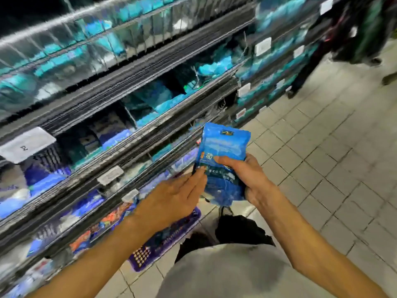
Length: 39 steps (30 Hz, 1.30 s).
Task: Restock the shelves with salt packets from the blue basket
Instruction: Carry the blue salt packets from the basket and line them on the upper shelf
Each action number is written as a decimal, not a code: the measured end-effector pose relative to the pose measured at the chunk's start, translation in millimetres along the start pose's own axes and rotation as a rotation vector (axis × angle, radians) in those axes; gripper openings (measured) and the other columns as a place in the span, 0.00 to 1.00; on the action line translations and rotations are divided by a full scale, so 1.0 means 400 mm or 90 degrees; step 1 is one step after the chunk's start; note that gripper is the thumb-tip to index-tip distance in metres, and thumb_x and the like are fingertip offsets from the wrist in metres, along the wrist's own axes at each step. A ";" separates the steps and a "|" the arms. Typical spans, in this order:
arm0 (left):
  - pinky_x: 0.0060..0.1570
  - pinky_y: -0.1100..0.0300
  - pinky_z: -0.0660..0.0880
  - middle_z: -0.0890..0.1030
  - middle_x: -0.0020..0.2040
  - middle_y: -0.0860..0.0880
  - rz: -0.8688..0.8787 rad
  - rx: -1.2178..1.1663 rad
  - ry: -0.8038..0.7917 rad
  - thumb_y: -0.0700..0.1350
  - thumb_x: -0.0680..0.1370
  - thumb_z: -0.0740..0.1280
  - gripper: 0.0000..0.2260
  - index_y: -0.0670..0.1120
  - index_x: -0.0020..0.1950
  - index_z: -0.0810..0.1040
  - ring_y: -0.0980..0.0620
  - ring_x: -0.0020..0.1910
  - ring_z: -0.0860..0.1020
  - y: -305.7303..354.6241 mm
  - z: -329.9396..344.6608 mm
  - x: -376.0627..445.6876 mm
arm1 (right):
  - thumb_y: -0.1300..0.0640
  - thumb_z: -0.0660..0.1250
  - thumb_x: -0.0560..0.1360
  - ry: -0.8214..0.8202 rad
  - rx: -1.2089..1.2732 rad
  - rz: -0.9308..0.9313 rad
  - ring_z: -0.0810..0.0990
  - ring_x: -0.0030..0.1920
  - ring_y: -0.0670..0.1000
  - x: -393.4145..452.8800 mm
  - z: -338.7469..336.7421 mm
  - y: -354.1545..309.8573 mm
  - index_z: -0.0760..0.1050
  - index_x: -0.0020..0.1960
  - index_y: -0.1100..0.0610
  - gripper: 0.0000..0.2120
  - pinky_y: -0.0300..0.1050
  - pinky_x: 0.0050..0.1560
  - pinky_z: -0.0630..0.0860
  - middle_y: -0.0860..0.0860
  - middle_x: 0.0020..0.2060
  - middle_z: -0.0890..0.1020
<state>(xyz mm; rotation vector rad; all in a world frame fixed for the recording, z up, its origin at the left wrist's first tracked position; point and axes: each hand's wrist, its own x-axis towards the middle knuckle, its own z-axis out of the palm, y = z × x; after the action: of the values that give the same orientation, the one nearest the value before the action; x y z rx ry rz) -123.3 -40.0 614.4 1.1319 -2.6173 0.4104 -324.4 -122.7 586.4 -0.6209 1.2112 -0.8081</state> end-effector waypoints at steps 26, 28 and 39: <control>0.40 0.53 0.83 0.87 0.53 0.42 -0.694 -1.222 -0.142 0.44 0.64 0.82 0.22 0.48 0.57 0.84 0.44 0.47 0.87 0.322 0.358 1.014 | 0.47 0.74 0.75 0.189 0.103 -0.150 0.88 0.46 0.50 0.091 -0.968 -0.447 0.82 0.56 0.51 0.13 0.40 0.38 0.82 0.50 0.49 0.88; 0.40 0.53 0.83 0.87 0.53 0.42 -0.707 -1.236 -0.062 0.39 0.66 0.80 0.22 0.45 0.59 0.82 0.44 0.46 0.87 0.291 0.373 1.071 | 0.52 0.76 0.73 0.218 0.100 -0.154 0.88 0.47 0.52 0.110 -1.038 -0.488 0.81 0.57 0.51 0.13 0.44 0.40 0.83 0.51 0.49 0.88; 0.47 0.49 0.83 0.84 0.63 0.47 -0.699 -1.194 0.013 0.45 0.74 0.72 0.17 0.53 0.63 0.81 0.45 0.58 0.84 0.109 0.508 1.411 | 0.54 0.78 0.67 0.181 0.140 -0.193 0.88 0.50 0.54 0.309 -1.209 -0.720 0.79 0.60 0.49 0.22 0.47 0.39 0.83 0.52 0.52 0.87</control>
<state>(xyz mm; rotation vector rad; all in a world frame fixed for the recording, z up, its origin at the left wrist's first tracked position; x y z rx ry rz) -554.9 -459.0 613.9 1.2071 -0.8781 -1.6904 -834.1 -389.0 622.2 -0.5259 1.2773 -1.3010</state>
